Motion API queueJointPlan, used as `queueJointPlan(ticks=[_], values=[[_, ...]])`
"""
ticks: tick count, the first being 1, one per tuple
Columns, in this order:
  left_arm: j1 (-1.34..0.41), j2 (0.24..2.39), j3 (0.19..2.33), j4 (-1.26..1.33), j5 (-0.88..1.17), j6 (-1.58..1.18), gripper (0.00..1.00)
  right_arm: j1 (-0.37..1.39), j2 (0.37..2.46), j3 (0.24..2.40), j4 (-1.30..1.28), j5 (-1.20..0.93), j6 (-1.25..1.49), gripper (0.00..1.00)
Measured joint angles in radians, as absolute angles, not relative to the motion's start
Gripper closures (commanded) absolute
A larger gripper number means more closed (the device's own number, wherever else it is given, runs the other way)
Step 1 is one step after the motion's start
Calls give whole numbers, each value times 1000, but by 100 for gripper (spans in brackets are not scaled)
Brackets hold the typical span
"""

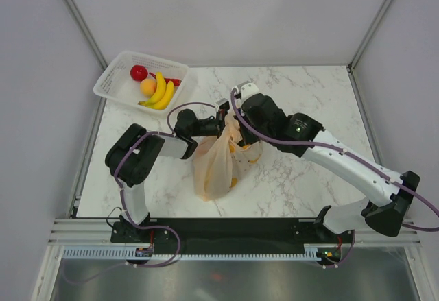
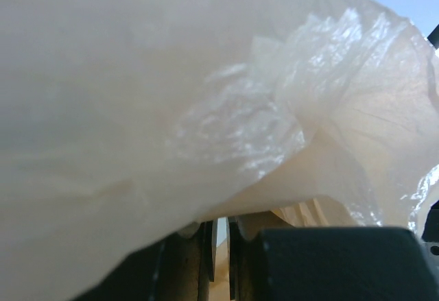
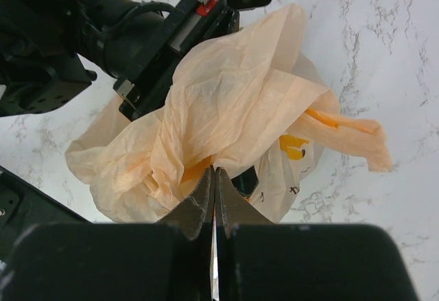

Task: Place the fake fruits into the plastic bag and tie a complex knot
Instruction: Tie the plastic bag at the center of the board.

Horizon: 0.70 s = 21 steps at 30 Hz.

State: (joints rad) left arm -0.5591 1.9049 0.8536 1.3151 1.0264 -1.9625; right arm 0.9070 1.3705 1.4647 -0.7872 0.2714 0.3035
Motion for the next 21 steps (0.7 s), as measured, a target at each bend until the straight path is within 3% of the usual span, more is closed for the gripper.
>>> queueJointPlan(ticks=[21], values=[[-566,1905,854,1315,1026,-1963,85,859,1341,1383,-783,342,299,100]])
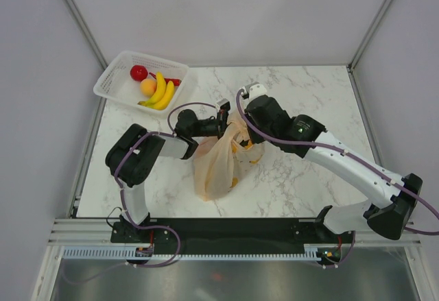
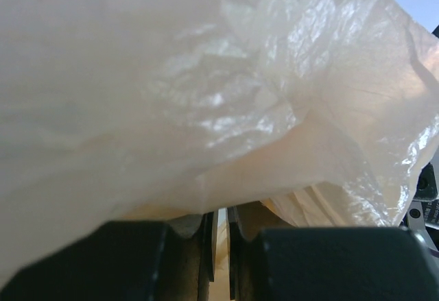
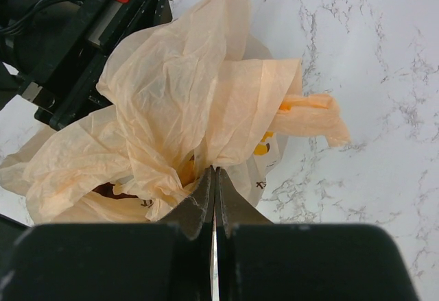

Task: Place the fake fruits into the plastic bag and tie a complex knot
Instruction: Tie the plastic bag at the center of the board.

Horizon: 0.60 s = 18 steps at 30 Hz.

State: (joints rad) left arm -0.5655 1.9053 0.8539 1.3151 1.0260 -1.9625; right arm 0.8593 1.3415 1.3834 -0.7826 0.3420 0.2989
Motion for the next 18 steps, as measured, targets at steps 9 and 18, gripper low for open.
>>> queueJointPlan(ticks=[9,18], values=[[-568,1922,865,1314,1026,-1963,79,839,1341,1357,-765,336,292,100],[-569,1922,865,1314,1026,-1963,69,799,1332,1323,-752,313,292,100]])
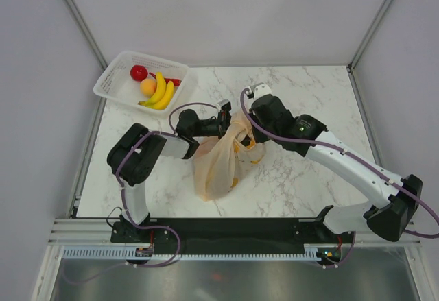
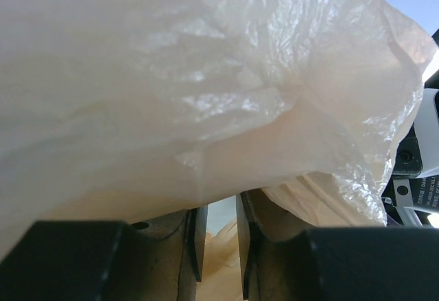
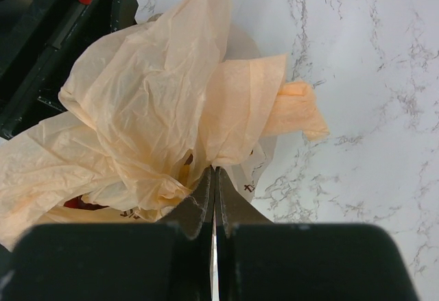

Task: Place the fake fruits into the plastic bag and tie a complex knot
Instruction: Tie the plastic bag at the center of the board.

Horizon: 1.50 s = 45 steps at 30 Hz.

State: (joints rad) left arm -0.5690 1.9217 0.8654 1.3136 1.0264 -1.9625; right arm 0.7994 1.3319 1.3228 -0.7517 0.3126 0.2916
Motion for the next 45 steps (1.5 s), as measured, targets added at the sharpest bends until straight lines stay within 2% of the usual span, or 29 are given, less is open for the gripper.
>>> queueJointPlan(ticks=[5,22,32,45], values=[[-569,1922,867,1313,1026,-1963,65,792,1324,1315,-747,287,292,100],[-569,1922,867,1314,1026,-1963,64,772,1323,1282,-732,258,292,100],[-574,1922,871,1314,1026,-1962,55,769,1323,1264,-711,207,296,100],[-583,1936,879,1317,1026,-1963,51,762,1319,1264,-704,173,311,100]])
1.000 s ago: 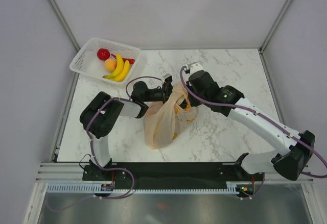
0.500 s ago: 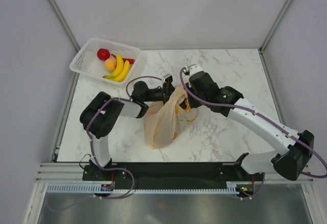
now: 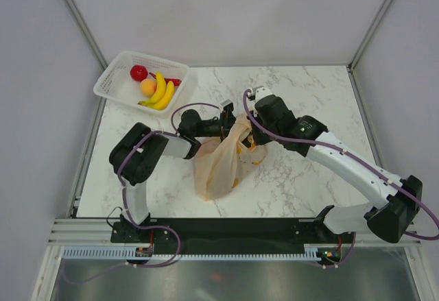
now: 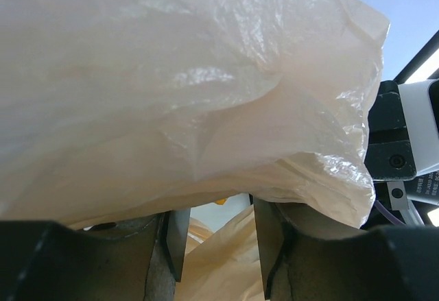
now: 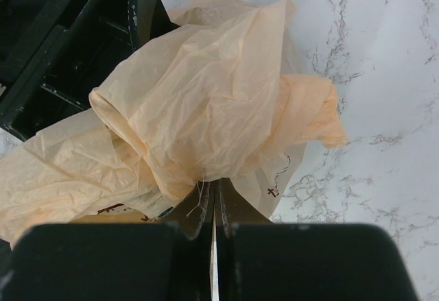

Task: Place the fake fruits into the plastic bag and tie a complex knot
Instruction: Tie the plastic bag at the center of the board.

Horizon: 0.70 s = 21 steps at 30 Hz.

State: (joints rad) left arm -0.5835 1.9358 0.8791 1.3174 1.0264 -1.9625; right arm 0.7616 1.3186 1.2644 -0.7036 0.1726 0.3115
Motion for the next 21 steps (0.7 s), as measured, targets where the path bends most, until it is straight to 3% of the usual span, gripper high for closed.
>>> queueJointPlan(ticks=[3,6,10,12,14,18,21], values=[[-587,1940,880,1319,1026,-1962,55,760,1317,1264,-704,166,319,100],[-587,1942,884,1320,1026,-1963,67,758,1316,1264,-703,160,324,100],[-590,1952,884,1326,1028,-1964,92,752,1312,1264,-698,155,329,100],[-591,1953,884,1328,1028,-1966,97,749,1308,1264,-699,154,330,100],[-591,1953,884,1336,1028,-1966,98,749,1302,1264,-699,154,330,99],[-592,1953,884,1343,1026,-1966,98,749,1290,1264,-705,156,327,80],[-594,1953,884,1340,1022,-1966,98,742,1273,1264,-715,164,326,80]])
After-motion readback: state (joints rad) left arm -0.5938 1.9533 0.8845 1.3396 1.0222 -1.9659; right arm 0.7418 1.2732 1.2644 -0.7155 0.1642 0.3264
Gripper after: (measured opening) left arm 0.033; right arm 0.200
